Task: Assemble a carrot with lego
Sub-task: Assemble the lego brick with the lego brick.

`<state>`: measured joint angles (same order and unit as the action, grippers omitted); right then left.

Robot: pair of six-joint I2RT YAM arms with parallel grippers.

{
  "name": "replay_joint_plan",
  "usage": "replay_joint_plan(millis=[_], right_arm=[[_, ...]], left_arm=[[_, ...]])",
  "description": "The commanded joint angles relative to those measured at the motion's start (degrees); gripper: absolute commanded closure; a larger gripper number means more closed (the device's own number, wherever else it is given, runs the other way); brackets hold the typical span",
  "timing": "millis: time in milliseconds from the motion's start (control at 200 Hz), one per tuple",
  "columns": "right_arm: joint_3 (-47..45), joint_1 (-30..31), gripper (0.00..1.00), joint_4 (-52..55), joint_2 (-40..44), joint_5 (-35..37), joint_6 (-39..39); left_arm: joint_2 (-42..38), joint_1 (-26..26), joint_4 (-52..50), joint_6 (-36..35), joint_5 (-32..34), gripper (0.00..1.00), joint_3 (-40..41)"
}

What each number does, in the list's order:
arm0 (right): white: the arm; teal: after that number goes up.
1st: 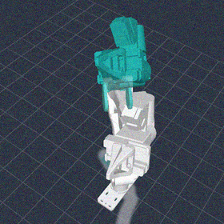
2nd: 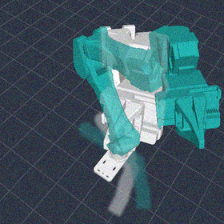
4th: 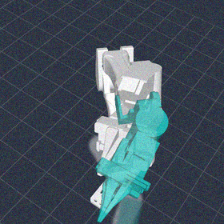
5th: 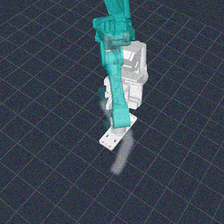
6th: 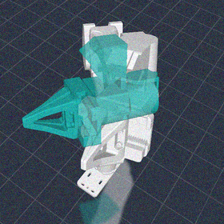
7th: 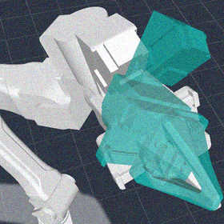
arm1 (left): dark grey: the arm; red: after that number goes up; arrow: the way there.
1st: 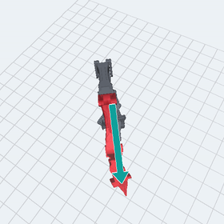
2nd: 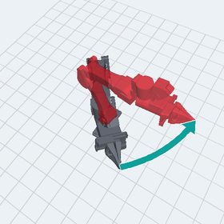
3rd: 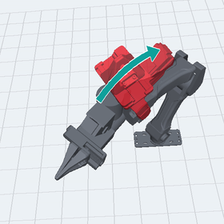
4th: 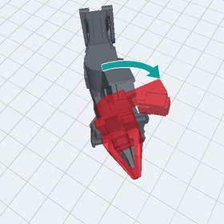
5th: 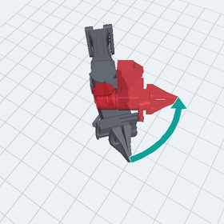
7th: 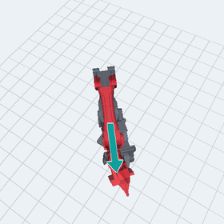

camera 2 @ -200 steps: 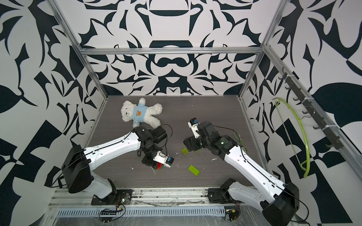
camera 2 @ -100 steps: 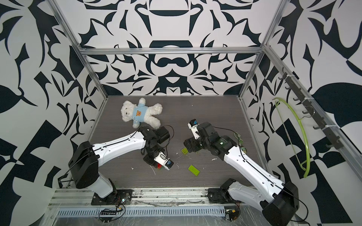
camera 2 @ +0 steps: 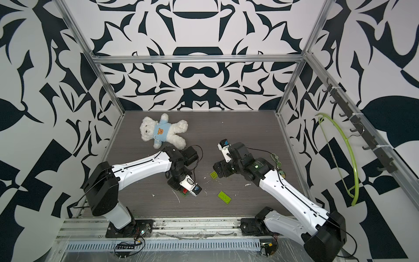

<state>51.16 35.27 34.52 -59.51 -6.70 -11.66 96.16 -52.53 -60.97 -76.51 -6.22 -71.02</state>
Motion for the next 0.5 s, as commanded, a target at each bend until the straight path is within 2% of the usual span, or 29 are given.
replay_joint_plan(millis=[0,495], right_arm=[[0.04,-0.15,0.14,-0.16,1.41,-0.48,-0.24],[-0.33,-0.20,0.14,-0.65,1.41,-0.99,-0.13]], left_arm=[[0.86,-0.21,-0.55,-0.22,-1.08,1.00,-1.20],[-1.95,-0.73,-0.24,0.29,0.42,1.00,1.83]])
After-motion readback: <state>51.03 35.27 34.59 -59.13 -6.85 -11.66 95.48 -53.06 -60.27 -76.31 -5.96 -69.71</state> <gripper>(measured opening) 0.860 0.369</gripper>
